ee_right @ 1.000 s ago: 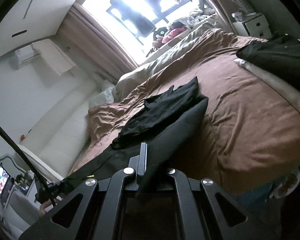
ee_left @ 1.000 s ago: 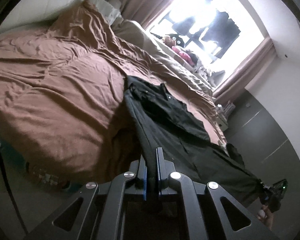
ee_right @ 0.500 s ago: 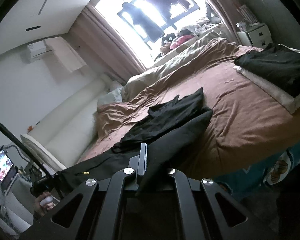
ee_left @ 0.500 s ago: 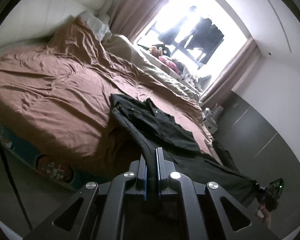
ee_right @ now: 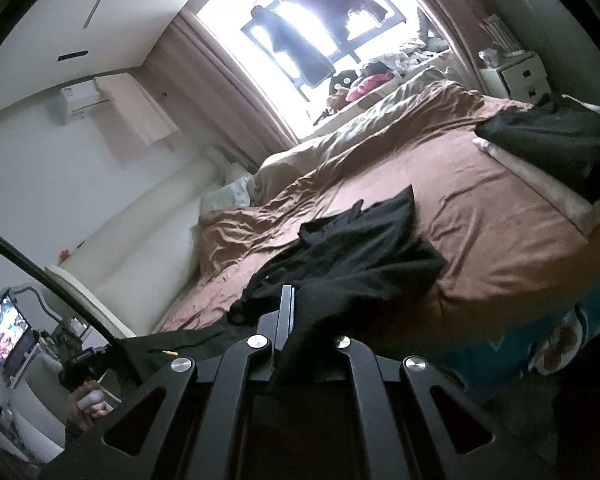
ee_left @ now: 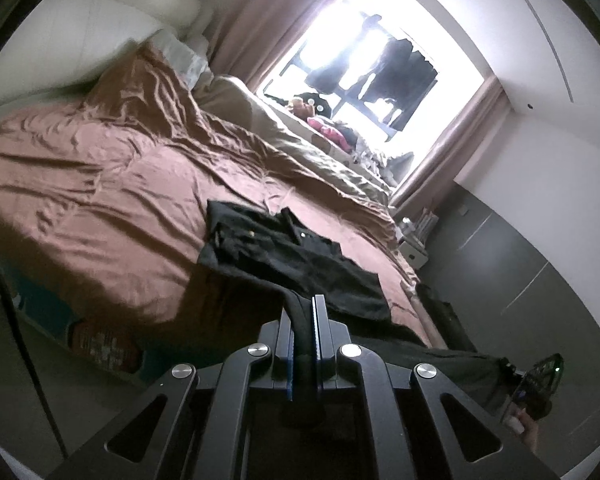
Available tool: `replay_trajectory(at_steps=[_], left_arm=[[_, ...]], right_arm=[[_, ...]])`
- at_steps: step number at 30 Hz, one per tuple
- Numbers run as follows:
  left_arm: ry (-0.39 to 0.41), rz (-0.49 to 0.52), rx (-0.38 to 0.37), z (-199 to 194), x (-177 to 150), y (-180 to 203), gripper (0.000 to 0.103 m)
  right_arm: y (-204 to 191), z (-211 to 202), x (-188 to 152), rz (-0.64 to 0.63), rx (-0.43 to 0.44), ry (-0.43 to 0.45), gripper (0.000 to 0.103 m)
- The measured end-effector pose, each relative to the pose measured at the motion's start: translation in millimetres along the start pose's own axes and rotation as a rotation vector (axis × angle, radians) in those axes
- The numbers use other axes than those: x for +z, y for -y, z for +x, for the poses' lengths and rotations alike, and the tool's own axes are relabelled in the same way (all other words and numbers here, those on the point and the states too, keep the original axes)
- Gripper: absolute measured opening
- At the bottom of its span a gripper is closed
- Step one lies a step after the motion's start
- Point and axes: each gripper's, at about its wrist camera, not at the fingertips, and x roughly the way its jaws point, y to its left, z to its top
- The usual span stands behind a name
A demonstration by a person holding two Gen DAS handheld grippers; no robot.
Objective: Fold large clothes
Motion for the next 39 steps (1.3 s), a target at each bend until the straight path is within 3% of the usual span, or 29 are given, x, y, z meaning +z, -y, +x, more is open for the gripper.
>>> replay_trajectory(at_steps=[11, 22, 30, 39], left_arm=[[0.079, 0.053, -0.02, 40.9, 74.3, 21.0, 0.007], [0.124, 0.081, 0.033, 124.4, 167.9, 24.8, 0.007], [0.087, 0.078, 0.077, 209.3, 210.9, 5.0, 0.007], [-0.006, 0.048, 0.153, 297.0, 215.7, -37.5, 0.007]], right_arm=[[-5.3, 46.5, 72.1, -0.043, 0.031, 0.065, 0.0], [1.4, 147.5, 155.2, -0.074, 0.012, 0.109, 0.0], [12.9, 230.1, 190.9, -0.059, -0.041, 0.08, 0.0], [25.7, 314.0, 214.8, 0.003, -0.13, 0.006, 0.0]])
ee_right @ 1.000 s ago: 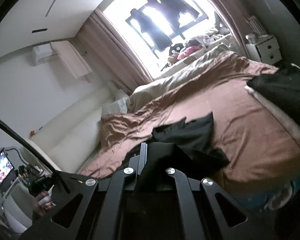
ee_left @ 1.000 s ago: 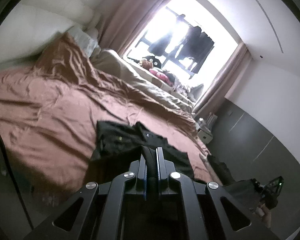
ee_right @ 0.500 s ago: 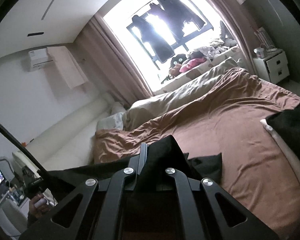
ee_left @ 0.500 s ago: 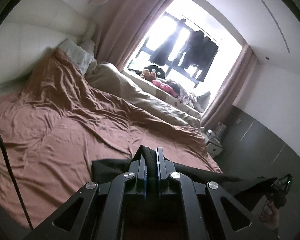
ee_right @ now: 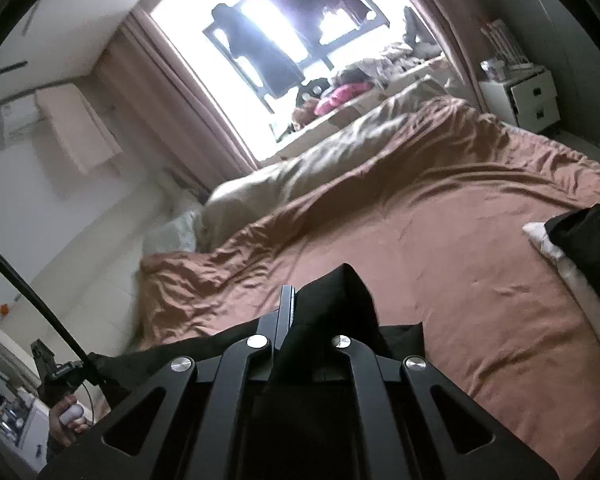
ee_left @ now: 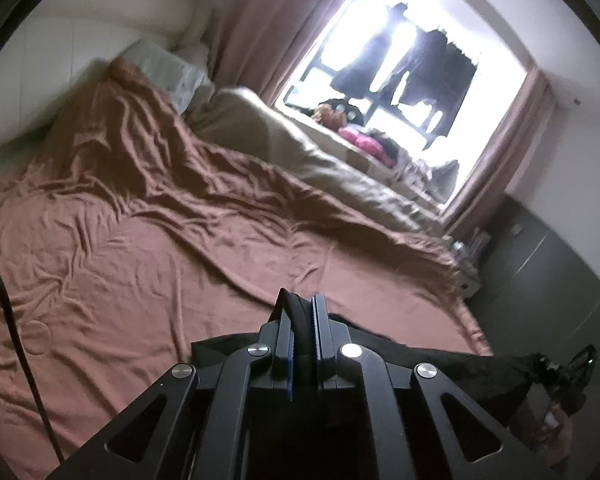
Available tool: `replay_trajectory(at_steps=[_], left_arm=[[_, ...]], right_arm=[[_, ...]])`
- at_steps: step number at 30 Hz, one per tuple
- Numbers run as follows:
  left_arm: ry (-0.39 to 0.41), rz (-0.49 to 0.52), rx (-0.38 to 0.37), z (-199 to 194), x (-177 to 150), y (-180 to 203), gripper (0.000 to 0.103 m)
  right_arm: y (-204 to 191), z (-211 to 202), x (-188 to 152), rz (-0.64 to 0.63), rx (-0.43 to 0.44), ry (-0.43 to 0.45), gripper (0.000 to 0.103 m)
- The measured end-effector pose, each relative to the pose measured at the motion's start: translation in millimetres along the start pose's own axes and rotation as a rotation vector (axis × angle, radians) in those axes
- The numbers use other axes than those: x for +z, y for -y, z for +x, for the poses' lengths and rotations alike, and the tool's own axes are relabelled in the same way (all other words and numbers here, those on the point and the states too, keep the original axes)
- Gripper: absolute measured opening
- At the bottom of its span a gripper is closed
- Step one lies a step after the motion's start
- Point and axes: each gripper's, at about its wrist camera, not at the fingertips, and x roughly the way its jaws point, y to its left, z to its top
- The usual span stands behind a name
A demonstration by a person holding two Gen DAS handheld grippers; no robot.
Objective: Fold large clothes
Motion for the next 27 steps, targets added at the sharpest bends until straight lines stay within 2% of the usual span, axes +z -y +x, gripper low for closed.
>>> replay_trajectory(at_steps=[9, 11, 12, 13, 14, 15, 16, 17, 18, 19, 22, 27], left_arm=[[-0.123, -0.038, 0.071, 89.3, -13.9, -33.2, 0.008], [-0.162, -0.051, 0.062, 101.7, -16.9, -35.1, 0.013], [-0.183, -0.065, 0.044, 107.6, -19.3, -35.7, 0.019], [-0.193, -0.071, 0.034, 111.4, -21.3, -35.6, 0.03], [-0.202, -0.063, 0.033, 114.3, -23.7, -33.8, 0.038], [-0.203, -0.049, 0.046, 115.1, -25.0, -31.3, 0.06], [-0.195, -0.039, 0.057, 114.3, -25.8, -29.6, 0.078], [-0.183, -0.032, 0.06, 112.4, -25.8, -28.5, 0.084], [-0.17, -0.027, 0.058, 108.4, -25.2, -27.6, 0.09], [-0.156, -0.024, 0.055, 103.9, -23.9, -27.0, 0.094], [-0.14, -0.019, 0.071, 94.1, -21.6, -27.5, 0.097], [-0.204, 0.04, 0.142, 86.0, -35.2, -32.3, 0.097]], right_arm=[[10.9, 73.6, 4.1, 0.06, -0.078, -0.094, 0.0], [11.5, 85.4, 6.3, 0.078, -0.088, -0.118, 0.001], [11.4, 90.4, 8.1, 0.091, -0.091, -0.133, 0.001], [9.9, 93.4, 9.3, 0.099, -0.094, -0.141, 0.002], [10.0, 92.3, 9.3, 0.099, -0.1, -0.143, 0.006], [4.9, 93.8, 9.7, 0.09, -0.114, -0.146, 0.011], [5.8, 94.5, 11.2, 0.083, -0.126, -0.149, 0.03], [3.6, 95.2, 11.8, 0.073, -0.142, -0.154, 0.075], [1.0, 94.2, 13.3, 0.056, -0.174, -0.155, 0.098], [0.5, 89.9, 13.7, 0.041, -0.201, -0.143, 0.103], [-3.6, 77.9, 18.6, 0.037, -0.222, -0.126, 0.103], [-5.5, 63.8, 14.3, 0.046, -0.217, -0.15, 0.103]])
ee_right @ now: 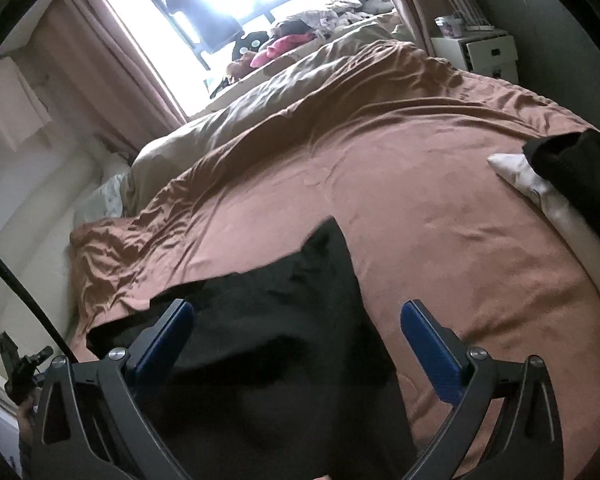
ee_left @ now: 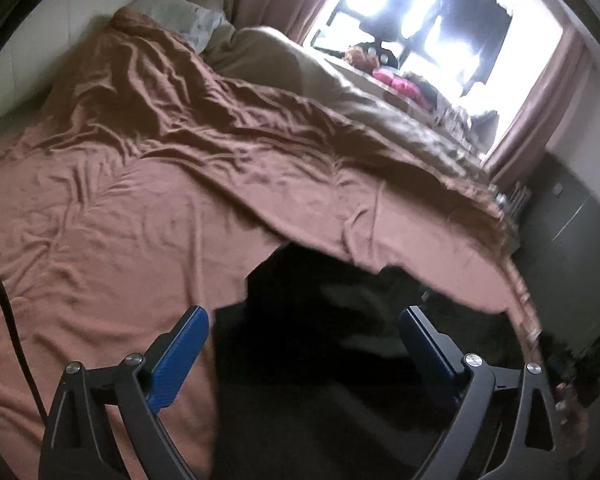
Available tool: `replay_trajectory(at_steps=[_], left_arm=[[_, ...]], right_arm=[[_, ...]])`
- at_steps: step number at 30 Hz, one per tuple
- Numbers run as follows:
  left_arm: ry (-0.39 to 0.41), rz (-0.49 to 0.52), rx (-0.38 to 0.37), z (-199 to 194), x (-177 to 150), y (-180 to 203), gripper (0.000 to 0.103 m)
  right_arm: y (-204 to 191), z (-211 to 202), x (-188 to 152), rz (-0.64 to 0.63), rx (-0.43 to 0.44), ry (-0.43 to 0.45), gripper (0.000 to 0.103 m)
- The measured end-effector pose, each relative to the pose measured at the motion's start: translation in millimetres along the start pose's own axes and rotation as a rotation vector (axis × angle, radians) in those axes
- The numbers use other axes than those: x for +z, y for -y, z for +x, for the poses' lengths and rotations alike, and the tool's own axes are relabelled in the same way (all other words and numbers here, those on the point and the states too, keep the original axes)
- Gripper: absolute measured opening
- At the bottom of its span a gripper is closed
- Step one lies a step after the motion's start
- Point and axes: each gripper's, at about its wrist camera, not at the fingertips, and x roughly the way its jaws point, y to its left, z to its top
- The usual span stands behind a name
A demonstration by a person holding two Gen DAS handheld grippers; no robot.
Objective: Fold large clothes
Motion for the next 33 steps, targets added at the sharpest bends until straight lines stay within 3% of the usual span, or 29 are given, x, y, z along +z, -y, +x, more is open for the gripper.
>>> replay_trajectory(at_steps=[2, 6, 8, 17, 20, 23, 25, 29, 31, 33], left_arm=[[-0.041, 0.027, 0.022, 3.3, -11.4, -3.3, 0.096], [-0.103, 0.053, 0.055, 12.7, -30.2, -12.1, 0.081], [-0.121, 0.065, 0.072, 17.0, -34.1, -15.3, 0.08], [-0.177, 0.266, 0.119, 64.0, -12.0, -4.9, 0.08], [-0.24, 0.323, 0.171, 96.9, -6.0, -5.1, 0.071], [-0.292, 0.346, 0.166, 125.0, -1.5, -5.4, 0.066], [-0.306, 0.363, 0.148, 140.7, 3.0, -4.4, 0.056], [-0.308, 0.339, 0.038, 160.4, 18.6, -3.3, 0.052], [-0.309, 0.329, 0.015, 167.1, 23.8, -4.4, 0.04], [-0.302, 0.302, -0.003, 171.0, 27.7, -6.9, 0.036]], right_arm=[[2.2, -3.2, -7.1, -0.022, -0.023, -0.031, 0.103], [13.7, -8.9, -19.2, -0.043, -0.043, -0.088, 0.102], [13.5, -10.1, -18.8, -0.063, -0.065, -0.108, 0.093], [6.4, 19.0, 14.8, -0.143, -0.101, -0.188, 0.09], [6.8, 47.4, 24.2, -0.161, -0.115, -0.231, 0.09], [4.8, 75.2, 28.5, -0.179, -0.12, -0.28, 0.09], [2.4, 92.4, 32.6, -0.188, -0.117, -0.308, 0.089], [6.7, 122.0, 47.2, -0.174, -0.085, -0.344, 0.072], [8.4, 137.8, 53.2, -0.162, -0.068, -0.357, 0.061], [9.5, 151.0, 57.8, -0.152, -0.043, -0.37, 0.058]])
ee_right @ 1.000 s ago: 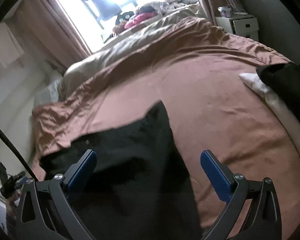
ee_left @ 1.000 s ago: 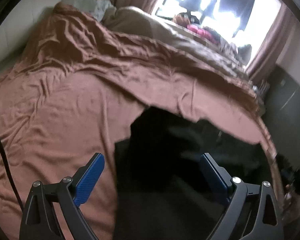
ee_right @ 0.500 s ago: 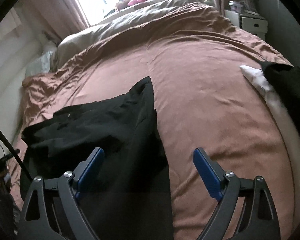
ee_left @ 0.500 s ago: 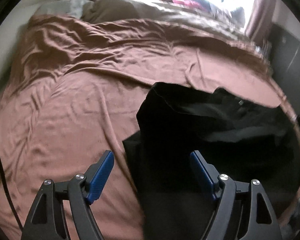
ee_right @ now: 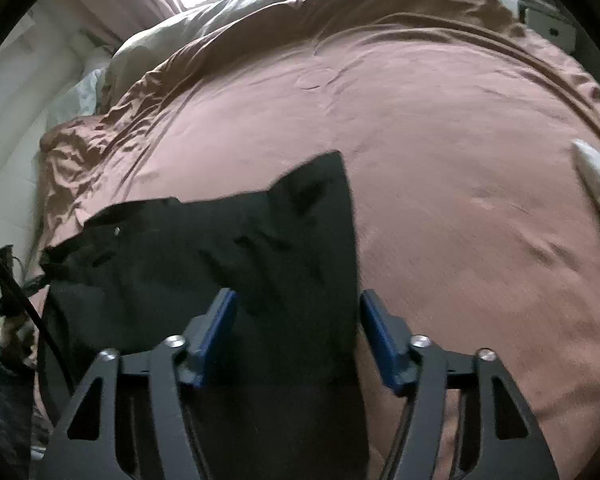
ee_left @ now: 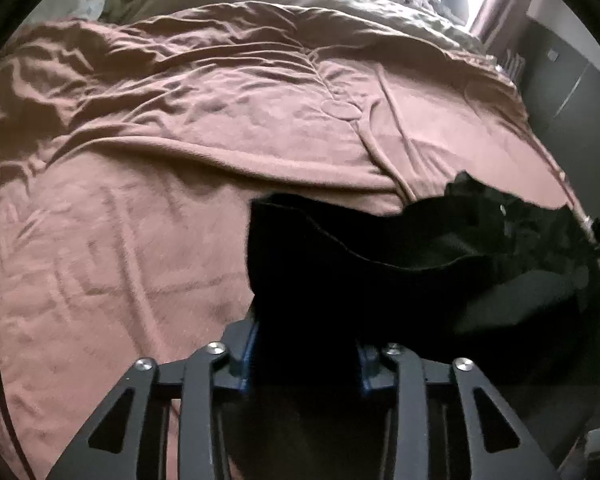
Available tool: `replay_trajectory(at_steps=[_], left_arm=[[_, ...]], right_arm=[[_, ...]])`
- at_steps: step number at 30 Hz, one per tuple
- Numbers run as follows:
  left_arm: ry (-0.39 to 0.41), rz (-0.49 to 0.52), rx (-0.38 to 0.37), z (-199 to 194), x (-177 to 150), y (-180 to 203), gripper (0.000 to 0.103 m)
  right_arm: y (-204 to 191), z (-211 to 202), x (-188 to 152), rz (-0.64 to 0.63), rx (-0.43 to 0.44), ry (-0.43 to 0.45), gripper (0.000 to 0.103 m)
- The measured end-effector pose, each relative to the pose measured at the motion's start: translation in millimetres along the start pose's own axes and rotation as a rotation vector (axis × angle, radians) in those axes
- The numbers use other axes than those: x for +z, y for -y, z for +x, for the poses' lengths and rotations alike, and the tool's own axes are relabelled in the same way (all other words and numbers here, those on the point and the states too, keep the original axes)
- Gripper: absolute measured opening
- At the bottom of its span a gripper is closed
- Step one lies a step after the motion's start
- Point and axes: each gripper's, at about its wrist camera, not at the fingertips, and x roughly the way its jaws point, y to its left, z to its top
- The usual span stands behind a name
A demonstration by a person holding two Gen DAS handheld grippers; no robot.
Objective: Fold large clothes
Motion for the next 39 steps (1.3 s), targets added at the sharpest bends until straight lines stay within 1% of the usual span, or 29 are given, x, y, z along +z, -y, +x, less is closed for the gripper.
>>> replay_trajectory(at_steps=[1, 2, 3, 4, 5, 7, 10, 13, 15, 18, 22, 25, 28, 29, 30, 31, 32, 33, 34, 35, 36, 38, 39], left_arm=[[0.008, -0.012, -0.01, 0.7, 1.3, -1.0, 0.03], [0.014, -0.021, -0.016, 1.3, 2.4, -2.2, 0.027], [0.022, -0.035, -0.02, 1.0, 3.0, -4.6, 0.019], [0.032, -0.05, -0.026, 0.1, 2.9, -7.2, 0.014], [0.045, -0.058, -0.036, -1.4, 2.7, -8.4, 0.012], [0.07, -0.045, -0.024, -5.9, 1.6, -6.8, 0.006], [0.113, -0.046, 0.02, -19.7, -1.7, -4.9, 0.005], [0.157, -0.096, 0.006, -35.5, -3.8, -11.9, 0.004], [0.159, -0.115, 0.012, -38.7, -4.6, -14.4, 0.004], [0.129, -0.118, 0.06, -30.2, -4.6, -14.0, 0.004], [0.072, -0.156, 0.092, -10.6, -5.2, -22.0, 0.005], [0.042, -0.16, 0.122, -2.8, -6.5, -21.2, 0.005], [0.02, -0.18, 0.117, -5.0, -5.1, -21.3, 0.006], [0.032, -0.186, 0.102, -12.2, -5.7, -21.1, 0.007], [0.038, -0.195, 0.089, -19.2, -5.7, -21.7, 0.012], [0.044, -0.205, 0.08, -26.5, -6.5, -22.3, 0.02], [0.051, -0.212, 0.074, -32.6, -7.1, -22.0, 0.027], [0.075, -0.219, 0.063, -45.9, -9.8, -21.9, 0.044], [0.098, -0.221, 0.059, -56.8, -12.4, -20.7, 0.062], [0.118, -0.222, 0.059, -65.5, -14.7, -19.4, 0.068], [0.147, -0.22, 0.054, -78.3, -19.6, -17.5, 0.072], [0.167, -0.219, 0.039, -96.3, -29.2, -14.4, 0.072], [0.167, -0.226, 0.033, -103.8, -35.5, -13.4, 0.072]], right_arm=[[1.4, 4.6, 4.6, 0.002, 0.001, 0.0, 0.057], [2.9, 8.6, 8.3, 0.003, 0.001, 0.001, 0.049], [4.4, 13.2, 11.5, 0.005, 0.004, 0.004, 0.043], [7.1, 17.0, 14.5, 0.015, 0.006, 0.007, 0.029], [12.1, 20.5, 16.1, 0.03, 0.009, 0.014, 0.013], [13.4, 20.7, 14.8, 0.049, 0.019, 0.032, 0.003], [10.9, 10.8, 11.1, 0.038, 0.005, 0.095, 0.0], [6.0, -4.6, 4.7, 0.032, -0.004, 0.162, 0.0], [4.2, -8.0, 0.8, 0.042, -0.005, 0.184, 0.0], [-3.2, 1.0, -9.7, 0.048, -0.021, 0.172, 0.0], [-7.9, 21.6, -11.0, 0.065, -0.046, 0.143, 0.0], [-6.8, 31.0, -9.5, 0.077, -0.053, 0.123, 0.0], [-8.8, 27.6, -13.9, 0.069, -0.038, 0.115, 0.001], [-9.8, 22.3, -16.5, 0.06, -0.037, 0.126, 0.003], [-12.1, 14.9, -18.6, 0.044, -0.043, 0.137, 0.005], [-13.2, 7.4, -20.1, 0.026, -0.064, 0.145, 0.015], [-14.3, 2.5, -19.6, 0.009, -0.085, 0.151, 0.042], [-15.0, -5.1, -24.6, -0.005, -0.094, 0.16, 0.064], [-13.9, -13.5, -27.2, -0.008, -0.09, 0.162, 0.099], [-15.9, -21.4, -31.3, -0.006, -0.083, 0.168, 0.101], [-16.3, -29.9, -38.6, -0.005, -0.074, 0.18, 0.101], [-16.0, -46.5, -47.8, -0.003, -0.057, 0.184, 0.1], [-15.5, -54.5, -58.7, -0.004, -0.058, 0.189, 0.101]])
